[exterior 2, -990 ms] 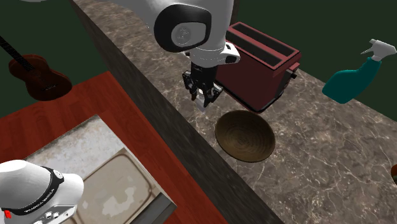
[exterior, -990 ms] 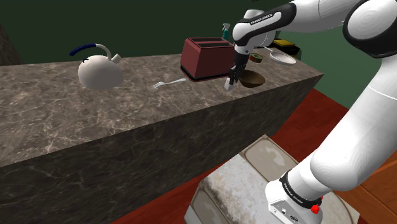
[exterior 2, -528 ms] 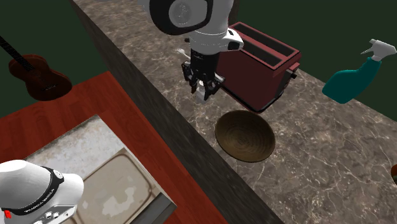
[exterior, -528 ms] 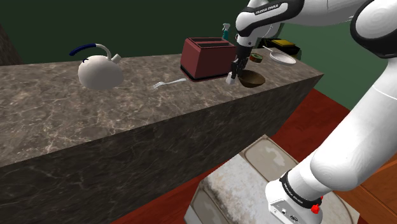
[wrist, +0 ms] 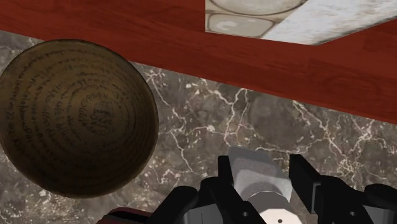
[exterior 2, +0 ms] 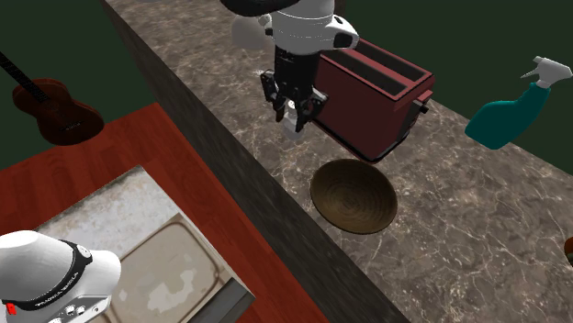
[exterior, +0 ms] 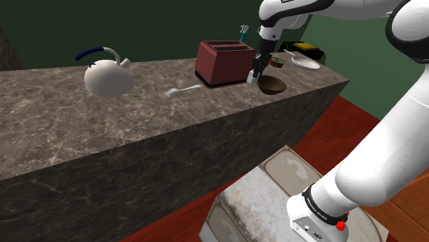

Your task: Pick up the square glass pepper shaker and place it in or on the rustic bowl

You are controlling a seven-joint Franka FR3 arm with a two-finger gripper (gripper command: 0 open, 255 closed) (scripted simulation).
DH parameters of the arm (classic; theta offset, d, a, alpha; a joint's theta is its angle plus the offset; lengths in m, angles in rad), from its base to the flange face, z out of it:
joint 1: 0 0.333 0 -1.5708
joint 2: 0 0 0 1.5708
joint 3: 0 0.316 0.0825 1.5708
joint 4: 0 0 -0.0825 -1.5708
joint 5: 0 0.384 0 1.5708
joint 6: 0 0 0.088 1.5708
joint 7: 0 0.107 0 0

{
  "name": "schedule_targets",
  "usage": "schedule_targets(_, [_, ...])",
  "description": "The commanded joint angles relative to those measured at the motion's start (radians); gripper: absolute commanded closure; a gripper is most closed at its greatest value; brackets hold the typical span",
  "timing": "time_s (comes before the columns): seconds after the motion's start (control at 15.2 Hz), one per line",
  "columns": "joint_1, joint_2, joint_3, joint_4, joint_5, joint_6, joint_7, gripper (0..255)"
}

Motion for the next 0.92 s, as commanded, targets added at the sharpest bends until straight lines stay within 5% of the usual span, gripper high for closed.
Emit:
schedule_targets(0.0, [0.0, -0.008, -0.001, 0.017, -0.002, -0.026, 0.0, 255])
schedule_targets(0.46, [0.0, -0.023, -0.001, 0.09, -0.006, -0.112, 0.002, 255])
schedule_targets(0.86, [-0.081, 0.056, -0.06, 0.205, 0.01, -0.151, -0.139, 255])
